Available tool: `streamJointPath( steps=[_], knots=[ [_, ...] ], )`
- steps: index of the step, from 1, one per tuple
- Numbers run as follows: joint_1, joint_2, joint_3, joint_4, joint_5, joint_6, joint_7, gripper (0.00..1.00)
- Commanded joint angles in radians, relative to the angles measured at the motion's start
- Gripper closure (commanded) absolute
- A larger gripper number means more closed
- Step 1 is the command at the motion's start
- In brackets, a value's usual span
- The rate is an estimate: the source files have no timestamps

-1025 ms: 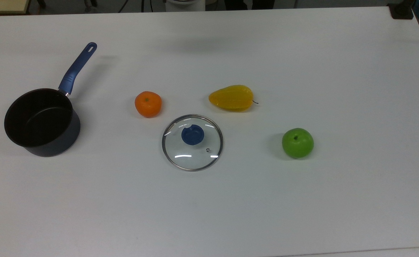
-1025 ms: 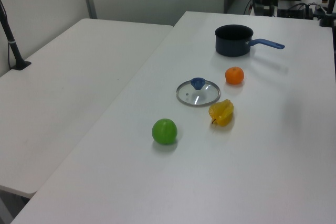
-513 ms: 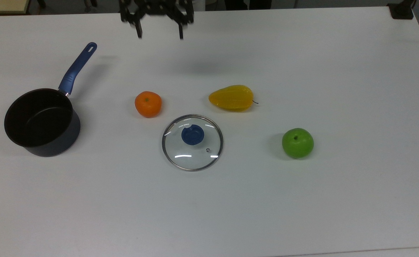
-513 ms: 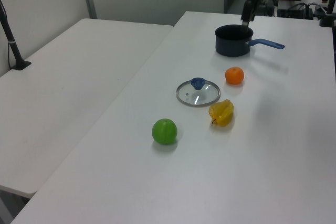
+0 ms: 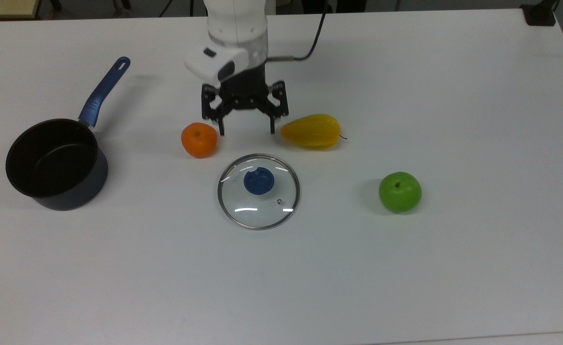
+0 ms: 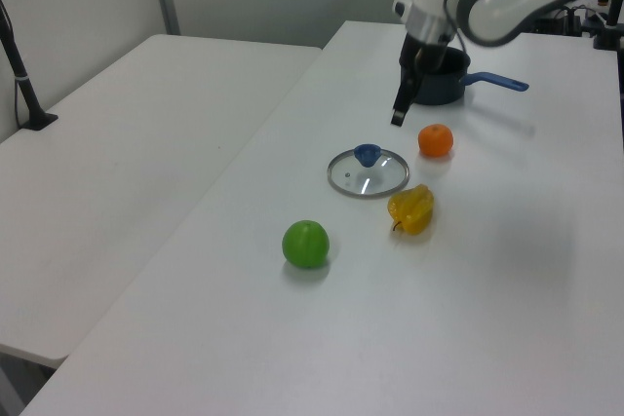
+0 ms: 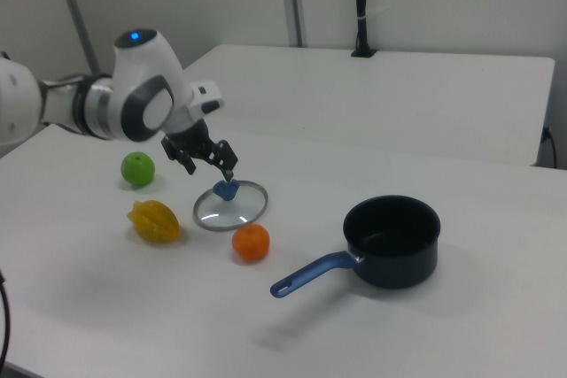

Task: Close lid
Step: 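Lower the open gripper over the blue knob of the glass lid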

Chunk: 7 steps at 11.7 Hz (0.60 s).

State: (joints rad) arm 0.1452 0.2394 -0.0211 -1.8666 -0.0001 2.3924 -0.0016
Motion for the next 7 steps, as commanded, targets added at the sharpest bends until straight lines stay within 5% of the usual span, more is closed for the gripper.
streamJointPath(
  steps=[1,7],
  knots=[
    [0.008,0.089,-0.005,-0.005,0.018,0.169,-0.020,0.00],
    [0.007,0.190,0.024,-0.003,0.018,0.350,0.008,0.00]
  ],
)
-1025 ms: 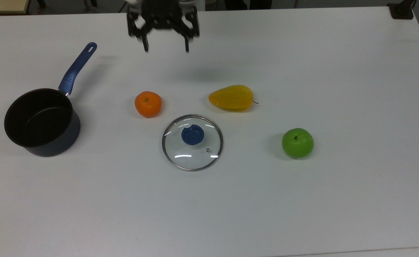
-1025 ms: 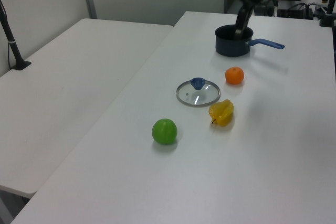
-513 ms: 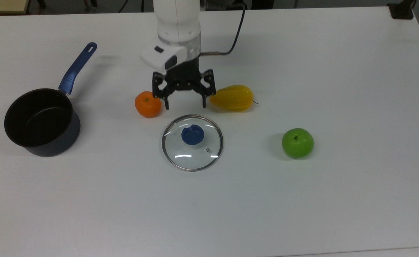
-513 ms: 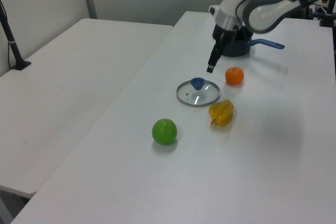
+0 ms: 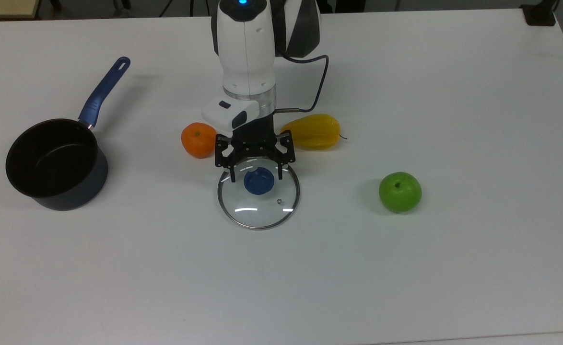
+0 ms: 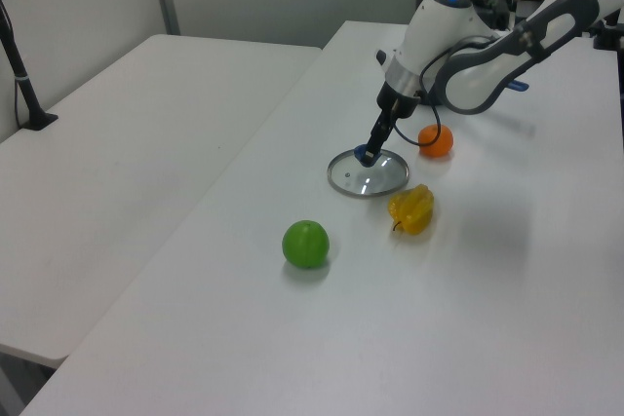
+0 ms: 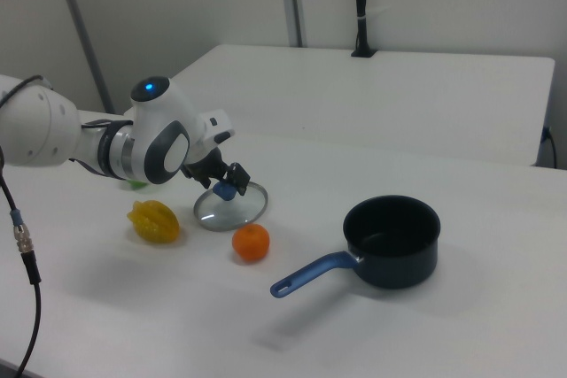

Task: Close lid
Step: 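Lower the open gripper over the blue knob of the glass lid, then close the gripper on the blue knob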

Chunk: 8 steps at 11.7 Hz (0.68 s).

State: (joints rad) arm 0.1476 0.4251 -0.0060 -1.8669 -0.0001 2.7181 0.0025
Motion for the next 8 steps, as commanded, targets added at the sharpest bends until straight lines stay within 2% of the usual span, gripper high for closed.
streamJointPath(
  steps=[1,3,4,6,8],
  knots=[
    [0.003,0.009,0.012,-0.002,0.018,0.025,0.005,0.00],
    [0.003,0.012,0.012,0.005,0.017,0.025,0.008,0.01],
    [0.003,0.012,0.012,0.006,0.017,0.025,0.028,0.07],
    [0.004,0.012,0.012,0.005,0.009,0.025,0.031,0.28],
    [0.003,0.007,0.012,0.006,0.006,0.023,0.031,0.45]
  ],
)
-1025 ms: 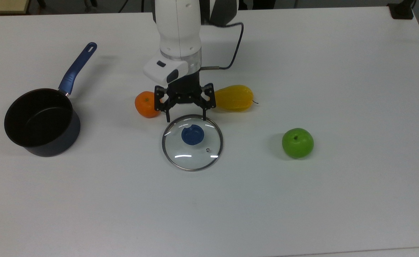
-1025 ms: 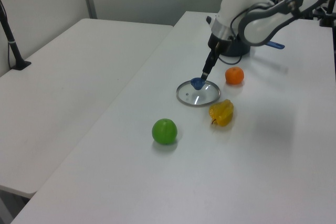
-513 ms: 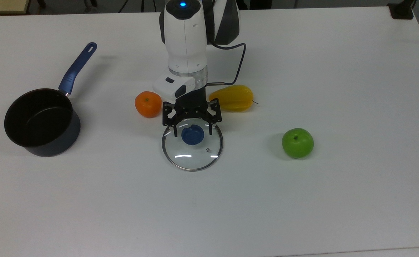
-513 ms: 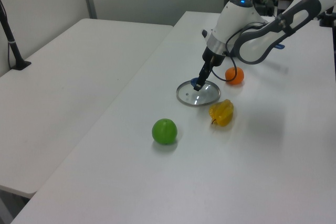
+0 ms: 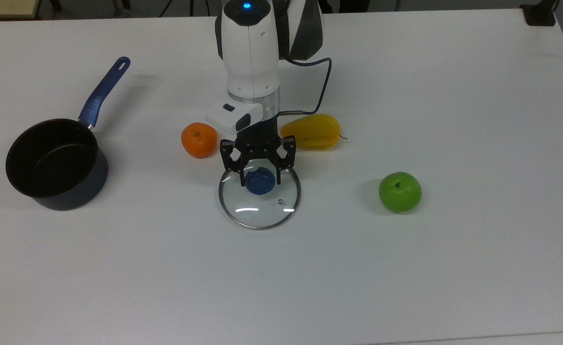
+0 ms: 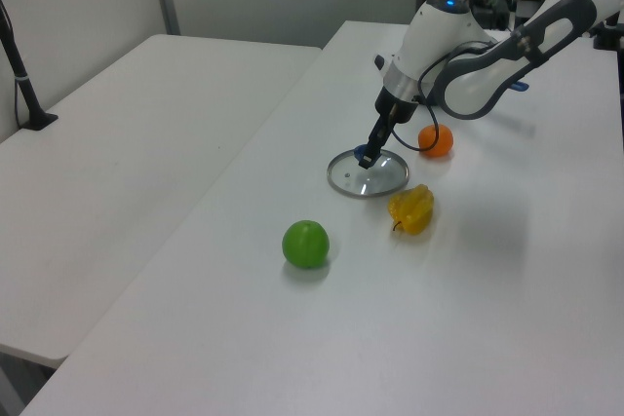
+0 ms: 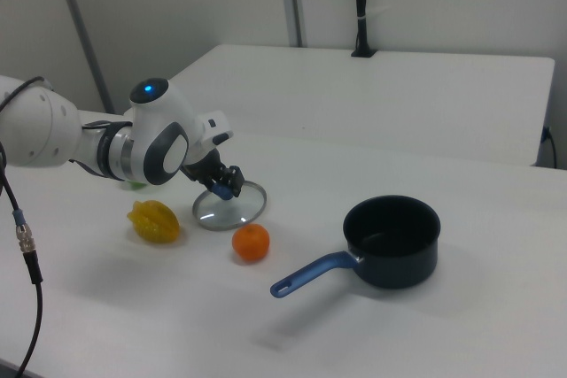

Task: Close lid
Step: 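Close the gripper on the blue knob, then lift the glass lid and carry it over the dark blue saucepan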

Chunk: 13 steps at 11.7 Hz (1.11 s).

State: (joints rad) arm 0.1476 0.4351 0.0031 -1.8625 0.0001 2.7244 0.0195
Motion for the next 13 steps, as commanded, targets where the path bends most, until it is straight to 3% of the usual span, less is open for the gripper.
streamJointPath(
  steps=[1,4,7,10,13],
  knots=[
    [0.001,-0.009,0.003,0.002,0.006,0.015,0.016,0.51],
    [-0.006,-0.053,0.002,0.002,0.012,-0.006,0.026,0.53],
    [-0.038,-0.082,-0.014,0.069,0.005,-0.161,0.092,0.53],
    [-0.115,-0.088,-0.058,0.233,-0.002,-0.368,0.082,0.53],
    [-0.233,-0.087,-0.061,0.269,-0.025,-0.388,0.028,0.53]
  ],
)
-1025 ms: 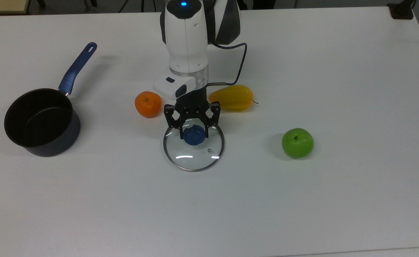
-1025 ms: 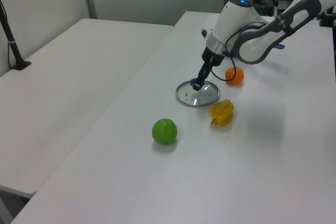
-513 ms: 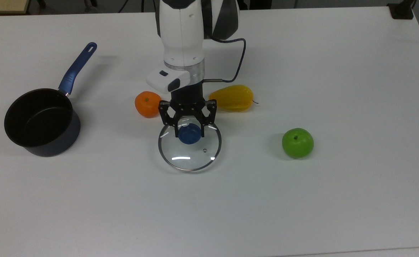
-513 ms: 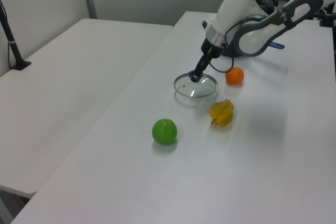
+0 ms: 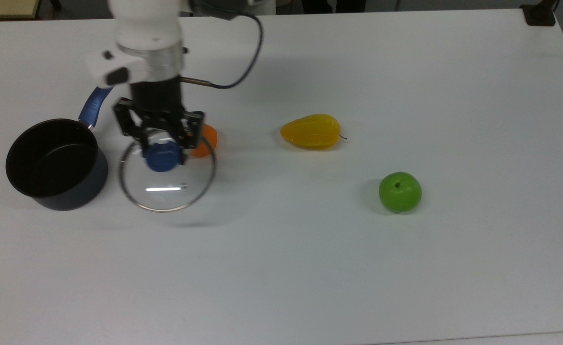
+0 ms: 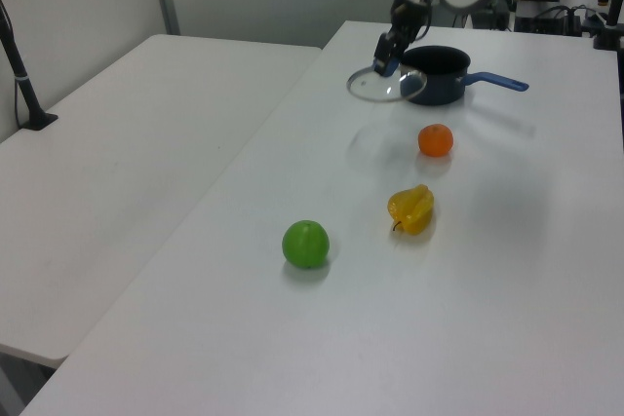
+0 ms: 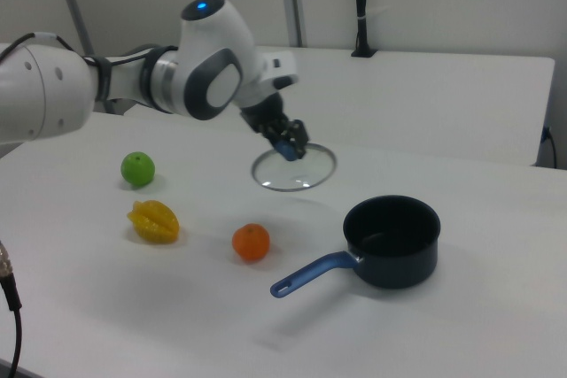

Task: Close lid
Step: 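Lift the glass lid and carry it over the dark blue saucepan, then lower the lid onto the saucepan rim and align it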

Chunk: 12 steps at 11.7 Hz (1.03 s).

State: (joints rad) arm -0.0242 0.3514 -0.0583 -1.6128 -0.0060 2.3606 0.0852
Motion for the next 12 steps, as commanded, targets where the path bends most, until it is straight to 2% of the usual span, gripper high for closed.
streamJointPath(
  steps=[1,4,8,10,12],
  knots=[
    [-0.124,0.001,0.000,0.034,-0.017,-0.023,-0.094,0.52],
    [-0.229,0.003,0.003,0.031,0.001,-0.009,-0.142,0.52],
    [-0.290,0.038,0.003,0.030,0.047,0.002,-0.179,0.52],
    [-0.306,0.040,0.003,0.008,0.064,0.096,-0.185,0.52],
    [-0.316,0.052,0.003,0.002,0.069,0.115,-0.188,0.52]
  ],
)
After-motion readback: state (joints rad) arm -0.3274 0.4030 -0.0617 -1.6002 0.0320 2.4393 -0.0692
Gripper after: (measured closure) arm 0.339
